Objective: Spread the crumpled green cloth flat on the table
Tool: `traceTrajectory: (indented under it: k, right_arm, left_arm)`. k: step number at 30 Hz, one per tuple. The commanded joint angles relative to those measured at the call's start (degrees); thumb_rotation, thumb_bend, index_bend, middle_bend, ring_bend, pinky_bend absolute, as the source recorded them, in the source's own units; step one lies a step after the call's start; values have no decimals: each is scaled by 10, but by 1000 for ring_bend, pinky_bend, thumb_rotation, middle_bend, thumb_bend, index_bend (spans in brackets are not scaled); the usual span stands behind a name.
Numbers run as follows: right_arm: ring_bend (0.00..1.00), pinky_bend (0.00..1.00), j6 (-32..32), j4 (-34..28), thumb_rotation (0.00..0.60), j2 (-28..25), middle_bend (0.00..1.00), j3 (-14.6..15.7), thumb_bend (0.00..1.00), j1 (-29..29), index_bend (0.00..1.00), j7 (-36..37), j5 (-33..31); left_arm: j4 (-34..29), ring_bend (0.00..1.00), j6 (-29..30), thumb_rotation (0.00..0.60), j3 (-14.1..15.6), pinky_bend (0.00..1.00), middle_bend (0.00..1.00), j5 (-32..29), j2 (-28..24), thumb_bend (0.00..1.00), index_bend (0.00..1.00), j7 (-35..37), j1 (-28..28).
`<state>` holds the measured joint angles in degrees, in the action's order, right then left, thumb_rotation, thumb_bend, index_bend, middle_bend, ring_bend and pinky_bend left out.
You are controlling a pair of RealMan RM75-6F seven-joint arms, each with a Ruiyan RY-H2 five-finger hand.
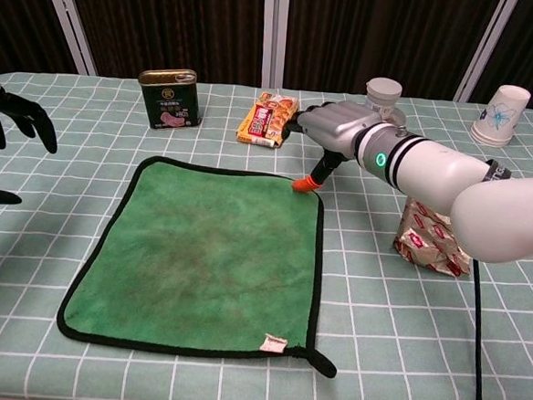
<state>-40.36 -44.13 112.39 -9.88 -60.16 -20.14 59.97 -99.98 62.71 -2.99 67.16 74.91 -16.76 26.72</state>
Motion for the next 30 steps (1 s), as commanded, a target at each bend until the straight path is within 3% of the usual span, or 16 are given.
traceTrajectory:
  k: [1,5,9,14,19,23,30]
  right_arm:
    - [0,0,-38,-75,381,-49,18,-21,125,25,57,23,7]
    - [0,0,-103,-197,384,-139,18,-18,125,77,54,33,28]
    - [0,0,-180,-319,450,-237,18,-2,124,143,55,36,49]
    - [0,0,-268,-436,468,-347,12,37,140,233,57,62,88]
    - [0,0,-354,-484,495,-414,3,85,162,323,41,106,137]
    - [0,0,-412,-489,513,-439,0,117,165,385,7,144,173]
    - [0,0,-486,-493,517,-456,0,141,165,466,0,189,204]
  left_arm:
    - [2,244,9,600,-4,345,312,1,-2,32,352,7,-4]
    - [14,244,37,600,-12,345,312,5,-1,32,352,17,-16]
    - [22,244,63,600,-22,344,313,2,-5,33,352,28,-28]
    - [41,244,113,600,-32,339,313,13,-5,34,352,36,-50]
    - [56,244,171,600,-33,336,312,36,-2,36,352,48,-81]
    - [60,244,217,600,-26,332,313,64,0,37,352,56,-106]
    - [63,243,265,600,-3,326,302,104,-2,36,352,39,-143]
